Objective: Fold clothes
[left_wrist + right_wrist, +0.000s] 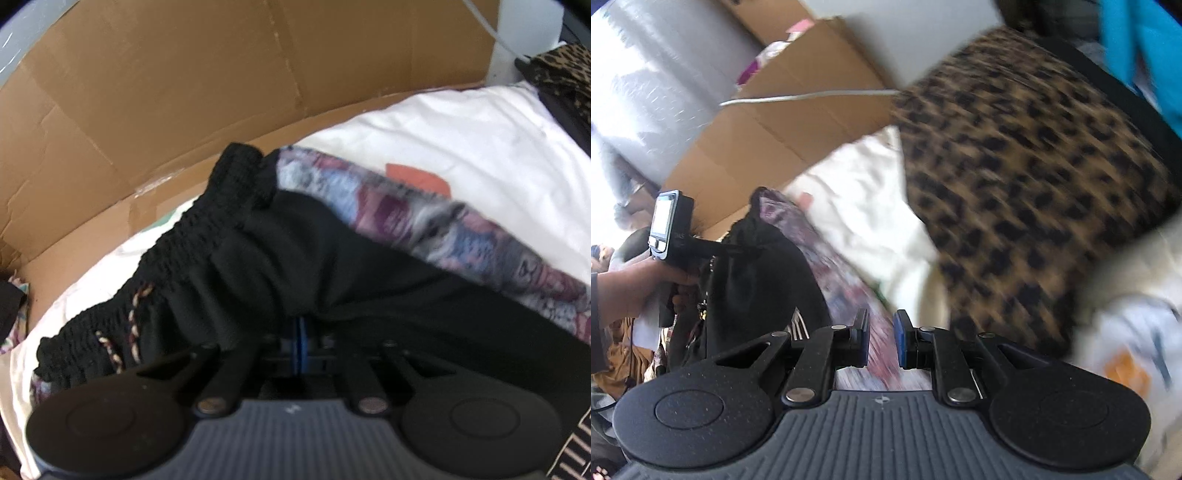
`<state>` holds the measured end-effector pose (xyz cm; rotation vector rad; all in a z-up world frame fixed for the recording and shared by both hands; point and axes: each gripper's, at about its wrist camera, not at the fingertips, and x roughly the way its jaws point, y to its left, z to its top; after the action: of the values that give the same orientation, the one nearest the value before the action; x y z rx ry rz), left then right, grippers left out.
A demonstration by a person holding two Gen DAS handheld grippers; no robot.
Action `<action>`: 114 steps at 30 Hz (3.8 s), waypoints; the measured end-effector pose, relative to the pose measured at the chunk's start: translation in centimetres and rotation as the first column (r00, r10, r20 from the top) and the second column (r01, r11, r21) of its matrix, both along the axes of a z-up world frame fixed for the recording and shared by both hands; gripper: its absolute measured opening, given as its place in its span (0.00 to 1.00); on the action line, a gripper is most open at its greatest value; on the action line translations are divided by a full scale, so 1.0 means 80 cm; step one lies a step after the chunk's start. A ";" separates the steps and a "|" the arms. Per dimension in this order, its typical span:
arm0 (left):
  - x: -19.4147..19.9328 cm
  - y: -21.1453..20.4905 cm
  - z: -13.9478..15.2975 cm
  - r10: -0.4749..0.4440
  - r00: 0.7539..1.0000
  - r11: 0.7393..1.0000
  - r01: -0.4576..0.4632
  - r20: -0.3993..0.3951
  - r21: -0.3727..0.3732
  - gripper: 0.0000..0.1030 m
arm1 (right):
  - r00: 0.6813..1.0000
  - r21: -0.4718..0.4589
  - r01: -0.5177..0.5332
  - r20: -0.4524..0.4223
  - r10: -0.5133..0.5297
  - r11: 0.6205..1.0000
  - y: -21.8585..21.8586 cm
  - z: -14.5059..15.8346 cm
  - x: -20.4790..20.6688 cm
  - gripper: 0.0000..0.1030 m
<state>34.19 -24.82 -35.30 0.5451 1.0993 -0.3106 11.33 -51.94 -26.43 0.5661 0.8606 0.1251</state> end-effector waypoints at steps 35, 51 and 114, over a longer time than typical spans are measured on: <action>0.002 0.118 -0.002 -0.155 0.988 0.988 0.155 -0.004 -0.014 0.03 | 0.959 -0.181 -0.284 -0.077 0.274 0.942 0.128 -0.039 0.254 0.14; -0.020 0.155 0.015 -0.097 0.993 0.978 0.109 0.075 -0.180 0.03 | 0.931 -0.288 -0.364 -0.149 0.334 0.886 0.170 -0.050 0.261 0.25; -0.032 0.500 0.051 0.421 0.896 0.873 -0.442 -0.142 -0.206 0.30 | 0.907 -0.340 -0.367 -0.339 0.252 0.866 0.140 -0.014 0.283 0.37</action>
<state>31.63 15.18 -31.20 0.0649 1.2231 -0.0688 33.94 -40.74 -27.57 0.0530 1.2218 0.1624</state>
